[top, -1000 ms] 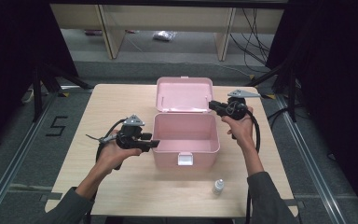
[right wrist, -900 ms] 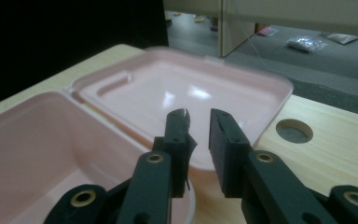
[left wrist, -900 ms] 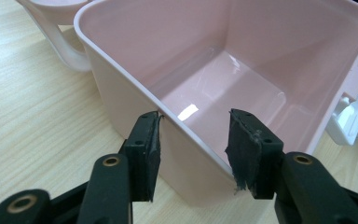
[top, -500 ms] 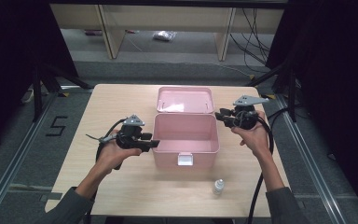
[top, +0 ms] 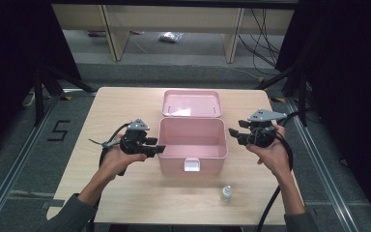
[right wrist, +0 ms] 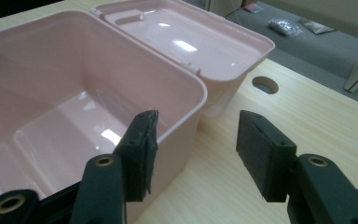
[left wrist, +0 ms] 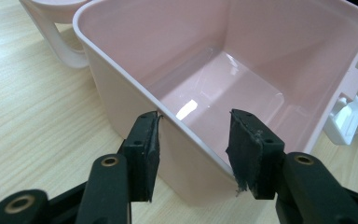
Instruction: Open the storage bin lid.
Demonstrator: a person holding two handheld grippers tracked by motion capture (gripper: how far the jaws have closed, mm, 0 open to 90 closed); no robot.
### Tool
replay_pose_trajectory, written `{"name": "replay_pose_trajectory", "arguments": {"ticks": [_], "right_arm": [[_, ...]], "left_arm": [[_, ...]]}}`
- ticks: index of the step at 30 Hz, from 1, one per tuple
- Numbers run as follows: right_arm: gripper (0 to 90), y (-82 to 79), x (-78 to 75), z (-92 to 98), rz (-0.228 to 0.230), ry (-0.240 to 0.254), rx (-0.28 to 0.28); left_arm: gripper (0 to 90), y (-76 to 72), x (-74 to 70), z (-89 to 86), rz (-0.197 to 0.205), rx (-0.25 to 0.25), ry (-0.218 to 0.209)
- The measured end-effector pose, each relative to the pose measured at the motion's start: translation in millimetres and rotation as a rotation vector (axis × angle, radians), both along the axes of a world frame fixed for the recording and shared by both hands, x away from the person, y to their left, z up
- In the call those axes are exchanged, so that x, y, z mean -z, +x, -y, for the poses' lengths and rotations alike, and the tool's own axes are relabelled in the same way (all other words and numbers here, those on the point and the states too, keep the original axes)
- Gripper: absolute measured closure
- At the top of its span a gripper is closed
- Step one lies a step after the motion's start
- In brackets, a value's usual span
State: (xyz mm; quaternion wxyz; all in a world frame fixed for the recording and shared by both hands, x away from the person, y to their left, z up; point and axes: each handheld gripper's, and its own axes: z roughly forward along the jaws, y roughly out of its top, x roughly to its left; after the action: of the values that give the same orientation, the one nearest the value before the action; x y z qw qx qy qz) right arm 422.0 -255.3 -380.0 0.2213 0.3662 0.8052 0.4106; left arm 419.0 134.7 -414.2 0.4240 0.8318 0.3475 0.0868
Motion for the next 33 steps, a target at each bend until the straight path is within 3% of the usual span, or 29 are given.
{"name": "replay_pose_trajectory", "arguments": {"ticks": [3,4,6,9,11,12,13,17,20,25,27,29,32,33], "right_arm": [[48.0,-10.4,1.3,4.8,-0.016,-0.006,-0.002],[48.0,-14.9,1.7,6.3,-0.020,-0.007,0.016],[48.0,-21.1,2.7,10.7,-0.023,0.002,0.027],[47.8,-31.3,5.0,14.3,-0.048,0.007,0.030],[47.8,-35.2,7.2,18.1,-0.042,-0.009,0.019],[47.8,-40.0,7.9,18.2,-0.069,0.009,0.044],[47.6,-40.6,9.3,20.9,-0.051,-0.003,0.027],[46.8,-51.8,12.8,25.6,-0.086,0.005,0.047],[46.0,-58.6,15.1,28.6,-0.086,-0.004,0.049],[43.4,-68.6,16.2,30.8,-0.109,-0.055,0.031],[42.0,-76.8,19.0,28.6,-0.179,-0.068,0.048],[41.7,-78.1,19.7,28.3,-0.195,-0.072,0.045],[40.8,-82.5,23.7,27.9,-0.225,-0.117,0.018],[40.9,-84.0,25.4,27.1,-0.232,-0.131,0.016]], "left_arm": [[52.9,-0.7,0.6,1.9,0.002,-0.014,-0.019],[52.9,0.0,-0.3,0.0,0.002,0.004,0.004],[52.8,-0.6,0.3,1.6,0.002,-0.010,-0.017],[52.7,0.3,-0.3,-0.3,0.001,0.007,0.001],[52.6,0.3,-0.2,-0.3,0.000,0.007,0.001],[52.6,-1.4,-0.5,0.1,-0.016,-0.007,0.000],[52.7,-1.3,-0.4,0.0,-0.015,-0.006,0.000],[52.5,-2.1,0.3,1.1,-0.031,-0.026,-0.024],[52.4,-2.0,0.5,1.3,-0.036,-0.027,-0.028],[52.1,-1.9,0.8,1.4,-0.041,-0.029,-0.031],[51.9,-1.0,0.9,0.9,-0.043,-0.019,-0.032],[51.9,-1.0,0.9,0.8,-0.046,-0.019,-0.033],[51.8,-0.1,0.7,-0.4,-0.042,-0.017,-0.014],[51.8,-0.8,0.9,0.7,-0.047,-0.022,-0.030]]}}
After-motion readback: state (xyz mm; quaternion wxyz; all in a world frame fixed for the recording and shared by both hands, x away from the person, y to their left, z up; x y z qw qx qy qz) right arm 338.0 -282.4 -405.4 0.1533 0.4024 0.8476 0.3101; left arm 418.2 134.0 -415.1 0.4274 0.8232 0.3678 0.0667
